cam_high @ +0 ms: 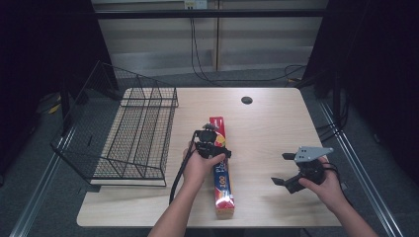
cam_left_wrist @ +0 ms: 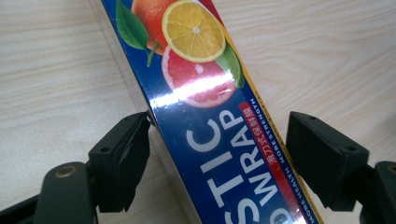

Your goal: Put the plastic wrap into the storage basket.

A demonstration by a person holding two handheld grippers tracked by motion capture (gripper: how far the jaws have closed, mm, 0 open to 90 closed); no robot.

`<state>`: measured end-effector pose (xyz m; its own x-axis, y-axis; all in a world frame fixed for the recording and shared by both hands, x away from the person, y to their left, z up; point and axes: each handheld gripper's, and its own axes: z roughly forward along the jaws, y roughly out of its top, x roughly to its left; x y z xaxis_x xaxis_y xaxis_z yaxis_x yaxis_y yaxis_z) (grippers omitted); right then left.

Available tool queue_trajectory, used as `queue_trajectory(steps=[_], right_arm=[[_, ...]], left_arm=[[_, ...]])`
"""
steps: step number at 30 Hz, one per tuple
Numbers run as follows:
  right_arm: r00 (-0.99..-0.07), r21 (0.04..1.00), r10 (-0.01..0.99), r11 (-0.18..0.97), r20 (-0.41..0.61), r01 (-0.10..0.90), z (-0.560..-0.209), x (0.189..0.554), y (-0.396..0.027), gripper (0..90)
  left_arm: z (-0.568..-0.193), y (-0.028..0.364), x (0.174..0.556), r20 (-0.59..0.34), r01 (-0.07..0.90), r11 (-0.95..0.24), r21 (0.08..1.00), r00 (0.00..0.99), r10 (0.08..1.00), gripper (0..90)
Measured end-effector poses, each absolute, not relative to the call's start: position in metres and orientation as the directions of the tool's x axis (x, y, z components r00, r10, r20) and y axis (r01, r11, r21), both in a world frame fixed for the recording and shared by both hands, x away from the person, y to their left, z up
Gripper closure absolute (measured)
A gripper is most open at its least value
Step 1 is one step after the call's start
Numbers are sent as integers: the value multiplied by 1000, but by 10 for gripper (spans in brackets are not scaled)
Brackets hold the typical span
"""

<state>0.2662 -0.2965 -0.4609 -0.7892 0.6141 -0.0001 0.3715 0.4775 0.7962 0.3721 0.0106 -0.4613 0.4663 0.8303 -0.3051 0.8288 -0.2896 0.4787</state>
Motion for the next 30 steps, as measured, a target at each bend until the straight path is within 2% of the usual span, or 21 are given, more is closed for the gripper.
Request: queue_trajectory(steps=[6,10,15,22,30], right_arm=[[-789,796,615,478,-2,371,-460,266,-296,28],[-790,798,613,477,-3,368,-460,266,-297,28],[-791,798,612,477,-2,367,-460,267,-297,28],[-788,804,616,468,2,368,-459,266,-298,28],[-789,807,614,466,1,363,-459,266,-298,28]], left_arm=[[-464,6,372,-301,851,-282,443,438,847,220],[-465,3,372,-324,880,-235,413,383,865,230],[-466,-2,371,-285,886,-250,390,374,883,236],[-461,-4,372,-278,906,-241,349,345,897,296],[-450,2,375,-231,903,-320,286,389,892,421]])
